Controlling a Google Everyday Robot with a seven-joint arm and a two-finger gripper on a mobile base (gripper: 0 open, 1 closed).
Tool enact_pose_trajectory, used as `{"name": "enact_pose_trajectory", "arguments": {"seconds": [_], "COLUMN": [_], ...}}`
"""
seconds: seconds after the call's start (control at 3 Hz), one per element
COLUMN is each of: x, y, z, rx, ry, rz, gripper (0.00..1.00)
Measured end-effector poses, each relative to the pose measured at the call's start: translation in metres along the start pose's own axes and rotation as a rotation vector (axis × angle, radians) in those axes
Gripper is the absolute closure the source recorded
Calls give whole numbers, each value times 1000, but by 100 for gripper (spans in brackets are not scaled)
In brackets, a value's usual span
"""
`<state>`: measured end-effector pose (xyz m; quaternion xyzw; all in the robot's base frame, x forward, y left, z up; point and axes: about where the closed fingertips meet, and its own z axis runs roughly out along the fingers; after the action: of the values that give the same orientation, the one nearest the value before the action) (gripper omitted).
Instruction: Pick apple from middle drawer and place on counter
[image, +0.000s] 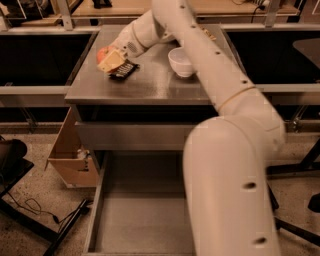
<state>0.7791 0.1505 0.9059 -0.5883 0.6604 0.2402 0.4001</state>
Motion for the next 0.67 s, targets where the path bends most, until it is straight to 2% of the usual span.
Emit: {"name": "enact_pose_trajectory", "arguments": {"seconds": [0.33, 0.67], "x": [-18, -50], "y": [-43, -102], "z": [37, 4], "rx": [95, 304], "ry": [8, -58], "rz": [21, 50], "gripper": [100, 100]}}
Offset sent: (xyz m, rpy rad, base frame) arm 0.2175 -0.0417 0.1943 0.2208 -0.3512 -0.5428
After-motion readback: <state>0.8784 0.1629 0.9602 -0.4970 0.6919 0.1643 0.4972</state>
